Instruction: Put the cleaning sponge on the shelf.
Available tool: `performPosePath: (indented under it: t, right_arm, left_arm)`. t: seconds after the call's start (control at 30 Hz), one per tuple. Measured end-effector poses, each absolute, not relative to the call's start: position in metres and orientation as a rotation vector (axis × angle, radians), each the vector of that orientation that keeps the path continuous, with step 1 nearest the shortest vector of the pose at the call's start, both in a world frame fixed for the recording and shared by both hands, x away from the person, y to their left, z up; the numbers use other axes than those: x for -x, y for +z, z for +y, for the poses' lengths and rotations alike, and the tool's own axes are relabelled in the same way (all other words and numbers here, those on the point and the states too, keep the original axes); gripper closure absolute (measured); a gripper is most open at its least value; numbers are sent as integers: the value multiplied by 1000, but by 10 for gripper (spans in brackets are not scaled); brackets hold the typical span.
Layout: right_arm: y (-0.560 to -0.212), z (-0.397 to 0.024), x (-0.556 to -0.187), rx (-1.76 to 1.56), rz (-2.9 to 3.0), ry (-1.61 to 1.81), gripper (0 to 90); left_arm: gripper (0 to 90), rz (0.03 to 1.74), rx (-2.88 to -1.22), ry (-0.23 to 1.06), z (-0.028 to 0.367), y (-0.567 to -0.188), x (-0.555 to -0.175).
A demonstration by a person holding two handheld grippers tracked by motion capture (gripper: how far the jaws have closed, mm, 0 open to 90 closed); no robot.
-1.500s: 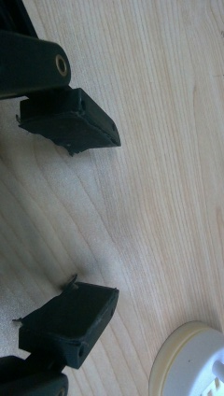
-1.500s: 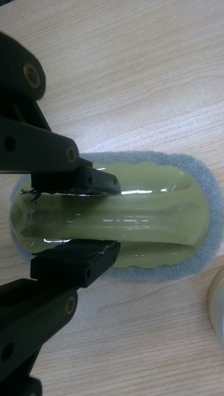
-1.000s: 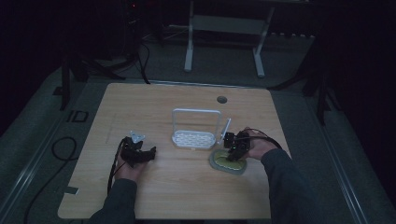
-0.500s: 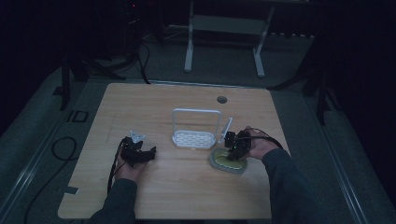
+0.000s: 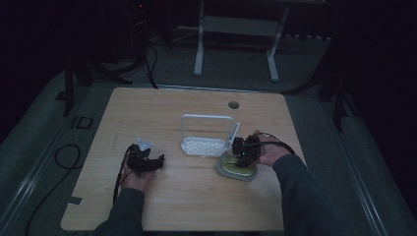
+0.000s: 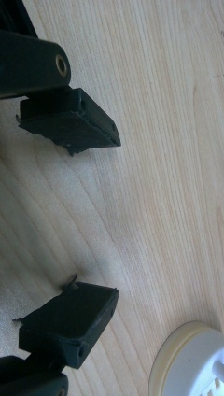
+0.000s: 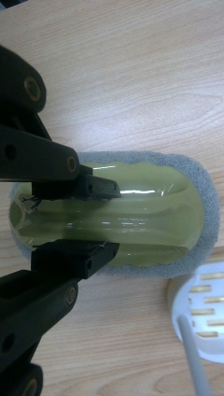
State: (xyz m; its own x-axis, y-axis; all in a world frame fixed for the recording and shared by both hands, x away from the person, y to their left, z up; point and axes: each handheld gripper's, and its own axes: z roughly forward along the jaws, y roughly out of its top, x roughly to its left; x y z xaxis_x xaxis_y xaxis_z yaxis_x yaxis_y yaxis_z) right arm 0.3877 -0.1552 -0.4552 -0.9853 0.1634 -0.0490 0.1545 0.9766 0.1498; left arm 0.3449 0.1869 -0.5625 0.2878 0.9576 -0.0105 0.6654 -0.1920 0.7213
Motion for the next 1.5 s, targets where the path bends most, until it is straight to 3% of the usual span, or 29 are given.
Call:
performPosePath:
  t: [1.5]
  right_arm:
    - [-441, -94, -381, -44, 2946, 272, 717]
  left_arm:
    - [234, 1449, -1941, 604, 187, -562, -345]
